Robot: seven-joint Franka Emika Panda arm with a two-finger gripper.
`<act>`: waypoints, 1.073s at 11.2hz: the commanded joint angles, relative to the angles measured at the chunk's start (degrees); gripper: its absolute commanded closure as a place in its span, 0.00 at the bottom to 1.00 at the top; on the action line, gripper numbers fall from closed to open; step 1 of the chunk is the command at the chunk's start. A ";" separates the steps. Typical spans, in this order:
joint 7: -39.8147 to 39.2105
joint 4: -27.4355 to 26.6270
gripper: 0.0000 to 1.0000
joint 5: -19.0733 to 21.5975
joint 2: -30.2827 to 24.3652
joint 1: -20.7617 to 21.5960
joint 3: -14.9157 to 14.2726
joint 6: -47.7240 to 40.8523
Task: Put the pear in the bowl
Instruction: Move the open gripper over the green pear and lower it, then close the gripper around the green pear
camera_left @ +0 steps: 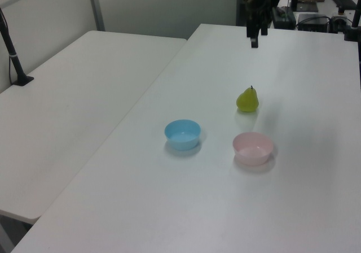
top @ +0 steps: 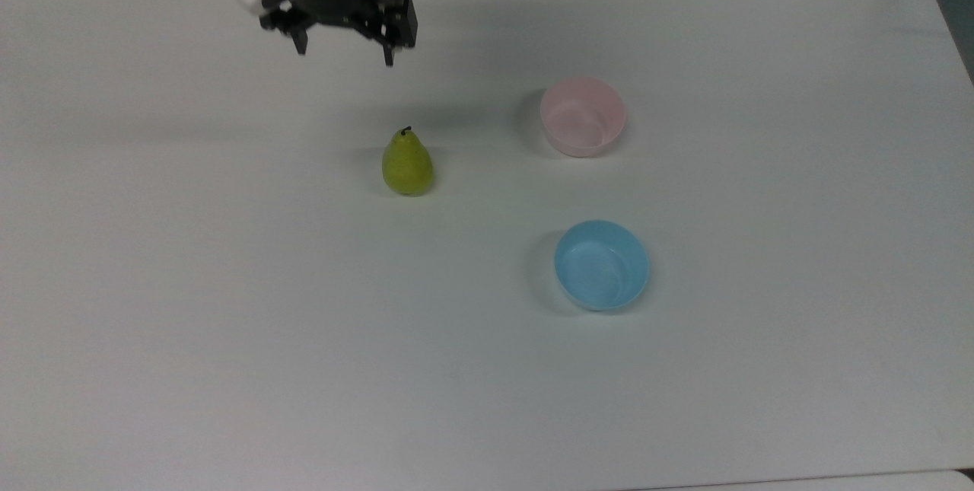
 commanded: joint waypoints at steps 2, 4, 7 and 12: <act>-0.19 -1.49 0.00 0.76 6.16 1.61 0.63 6.97; -0.19 -2.02 0.00 0.15 9.06 2.58 0.54 8.73; 0.07 -3.86 0.00 -1.87 12.41 5.57 0.54 9.35; 0.16 -5.18 0.00 -5.29 15.66 6.10 0.45 11.72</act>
